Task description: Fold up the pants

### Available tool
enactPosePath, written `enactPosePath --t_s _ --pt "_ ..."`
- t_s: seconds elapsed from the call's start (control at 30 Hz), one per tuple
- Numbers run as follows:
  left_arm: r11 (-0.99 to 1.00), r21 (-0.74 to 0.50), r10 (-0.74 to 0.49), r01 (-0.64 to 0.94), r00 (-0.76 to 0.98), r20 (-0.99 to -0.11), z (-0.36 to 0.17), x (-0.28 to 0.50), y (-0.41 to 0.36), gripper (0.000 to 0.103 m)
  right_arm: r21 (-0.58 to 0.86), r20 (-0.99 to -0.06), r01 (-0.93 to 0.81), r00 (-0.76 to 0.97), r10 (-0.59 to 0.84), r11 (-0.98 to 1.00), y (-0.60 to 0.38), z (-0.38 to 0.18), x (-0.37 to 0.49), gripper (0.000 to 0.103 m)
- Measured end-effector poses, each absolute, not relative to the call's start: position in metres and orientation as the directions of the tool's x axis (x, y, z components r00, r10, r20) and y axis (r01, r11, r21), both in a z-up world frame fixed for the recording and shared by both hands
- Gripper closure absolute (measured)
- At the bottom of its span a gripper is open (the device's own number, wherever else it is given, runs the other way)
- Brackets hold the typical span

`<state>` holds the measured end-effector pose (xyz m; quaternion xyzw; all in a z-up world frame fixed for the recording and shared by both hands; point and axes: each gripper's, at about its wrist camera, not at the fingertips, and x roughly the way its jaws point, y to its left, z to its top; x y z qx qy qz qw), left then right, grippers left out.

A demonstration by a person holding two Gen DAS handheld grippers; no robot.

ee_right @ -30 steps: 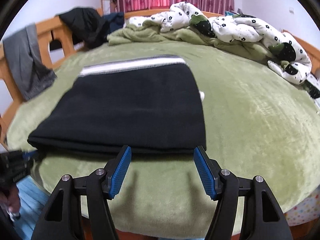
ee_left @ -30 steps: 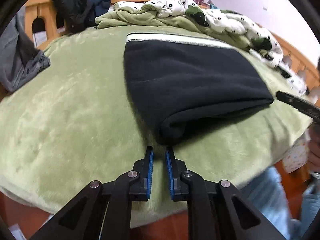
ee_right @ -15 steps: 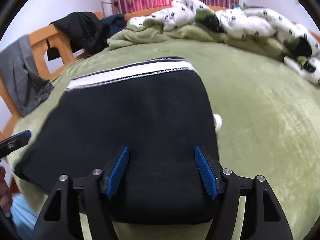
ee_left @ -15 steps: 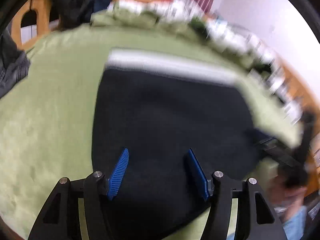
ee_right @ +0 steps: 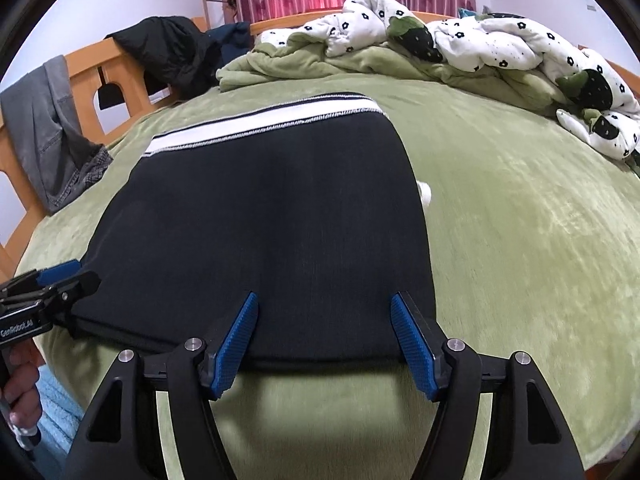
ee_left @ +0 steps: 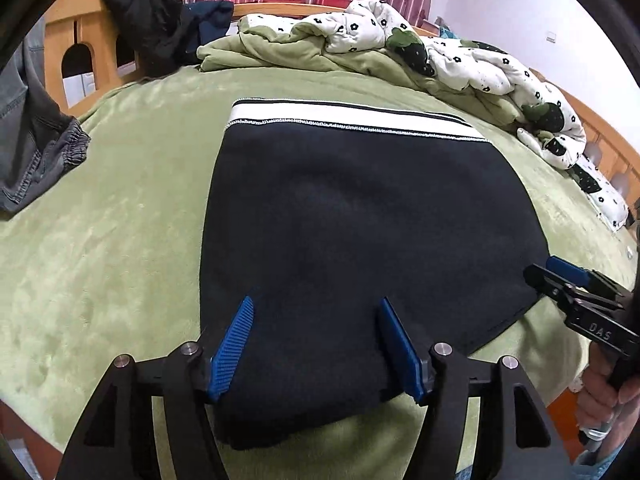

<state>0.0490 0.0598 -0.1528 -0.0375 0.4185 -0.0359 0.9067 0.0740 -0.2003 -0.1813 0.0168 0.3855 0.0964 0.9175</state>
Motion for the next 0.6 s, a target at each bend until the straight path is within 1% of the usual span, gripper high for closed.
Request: enactPosePath --t_s 0.1,0.2,0.3,0.37,0.5,0.6 --pt "0.994 -0.108 -0.096 0.021 0.647 -0.757 -0.153 0.048 0.060 0.040 0.128 -0.724 -0.136 0.664 0.186 0.982 -0.203 -0.178 0.071 0.035" --pt "0.989 -0.147 -0.110 -0.007 0.631 -0.768 -0.151 0.051 0.064 0.040 0.166 -0.714 -0.104 0.673 0.192 0.981 -0.202 -0.168 0.063 0.036" --pt "0.992 -0.127 -0.092 -0.016 0.606 -0.790 -0.147 0.048 0.062 0.040 0.192 -0.703 -0.090 0.683 0.201 0.977 -0.197 -0.158 0.051 0.036" --pt "0.989 -0.146 -0.111 -0.010 0.595 -0.796 -0.144 0.042 0.061 0.040 0.178 -0.702 -0.078 0.688 0.183 0.981 -0.194 -0.150 0.044 0.036" --pt "0.969 -0.246 -0.194 -0.012 0.576 -0.794 -0.134 0.027 0.070 0.042 0.119 -0.683 -0.058 0.720 0.124 0.991 -0.190 -0.129 0.026 0.036" --pt "0.977 -0.211 -0.167 -0.008 0.585 -0.794 -0.120 0.012 0.065 0.042 0.095 -0.661 -0.051 0.744 0.102 0.994 -0.192 -0.112 0.010 0.036"
